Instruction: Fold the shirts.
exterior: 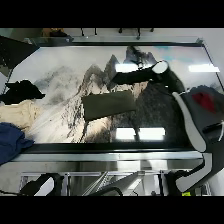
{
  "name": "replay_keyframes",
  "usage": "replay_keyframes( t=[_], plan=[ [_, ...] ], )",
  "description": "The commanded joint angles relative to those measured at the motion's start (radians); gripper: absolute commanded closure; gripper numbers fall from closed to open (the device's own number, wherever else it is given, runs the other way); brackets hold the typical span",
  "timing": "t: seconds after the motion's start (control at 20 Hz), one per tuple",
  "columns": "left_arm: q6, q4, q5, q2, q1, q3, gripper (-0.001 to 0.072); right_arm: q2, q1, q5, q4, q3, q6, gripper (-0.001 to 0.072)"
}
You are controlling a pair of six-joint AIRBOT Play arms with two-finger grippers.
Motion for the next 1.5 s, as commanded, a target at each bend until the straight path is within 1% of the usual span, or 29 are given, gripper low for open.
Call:
replay_keyframes(
  t=[0.0, 0.1, 0.2, 0.3, 0.5, 0.65, 0.7, 0.8, 0.85, 0.9, 0.95, 1.0, 1.1, 1.15, 1.25, 1.3, 1.35, 1.45],
  plan=[
    [0.018, -0.003, 0.015, 0.005, -0.003, -0.031, 0.0691, -0.015, -0.209, 0.163, -0.148, -0.004, 0.104, 0.0090],
    [0.022, -0.002, 0.018, 0.005, -0.003, -0.031, 0.0691, -0.066, -0.264, 0.203, -0.146, -0.004, 0.104, 0.0090],
    [0.029, -0.002, 0.018, 0.005, -0.003, -0.031, 0.0691, -0.125, -0.267, 0.218, -0.145, -0.004, 0.104, 0.0090],
    [0.043, -0.001, 0.018, 0.005, -0.003, -0.031, 0.0691, -0.183, -0.232, 0.217, -0.145, -0.004, 0.103, 0.0090],
    [0.043, -0.001, 0.021, 0.004, -0.003, -0.031, 0.0691, -0.272, -0.144, 0.182, -0.138, -0.003, 0.103, 0.0090],
    [0.043, 0.000, 0.021, 0.003, -0.003, -0.032, 0.0691, -0.292, -0.089, 0.183, -0.061, -0.003, 0.073, 0.0097],
    [0.044, 0.000, 0.019, 0.003, -0.003, -0.032, 0.0691, -0.288, -0.076, 0.183, -0.022, -0.003, 0.051, 0.0178],
    [0.044, 0.001, 0.018, 0.003, -0.003, -0.032, 0.0692, -0.275, -0.063, 0.192, 0.084, -0.002, -0.013, 0.0417],
    [0.044, 0.001, 0.018, 0.003, -0.003, -0.032, 0.0691, -0.268, -0.064, 0.206, 0.134, 0.005, -0.027, 0.0569],
    [0.043, 0.001, 0.018, 0.003, -0.003, -0.032, 0.0692, -0.256, -0.068, 0.229, 0.163, 0.022, -0.040, 0.0663],
    [0.043, 0.001, 0.018, 0.003, -0.003, -0.032, 0.0691, -0.236, -0.073, 0.248, 0.162, 0.045, -0.047, 0.0698],
    [0.044, 0.001, 0.018, 0.003, -0.003, -0.032, 0.0691, -0.209, -0.086, 0.265, 0.160, 0.077, -0.048, 0.0698],
    [0.044, 0.001, 0.019, 0.003, -0.003, -0.032, 0.0691, -0.146, -0.136, 0.256, 0.160, 0.147, -0.045, 0.0699],
    [0.044, 0.002, 0.019, 0.003, -0.003, -0.032, 0.0692, -0.118, -0.174, 0.244, 0.159, 0.180, -0.027, 0.0699],
    [0.051, 0.002, 0.019, 0.003, -0.003, -0.032, 0.0691, -0.068, -0.280, 0.219, 0.140, 0.235, 0.045, 0.0699],
    [0.051, 0.002, 0.019, 0.003, -0.003, -0.033, 0.0691, -0.049, -0.333, 0.208, 0.105, 0.249, 0.092, 0.0699],
    [0.051, 0.001, 0.019, 0.003, -0.003, -0.033, 0.0692, -0.029, -0.389, 0.192, 0.072, 0.254, 0.138, 0.0699],
    [0.051, 0.001, 0.019, 0.003, -0.003, -0.033, 0.0691, 0.006, -0.494, 0.173, 0.056, 0.254, 0.211, 0.0699]
  ],
)
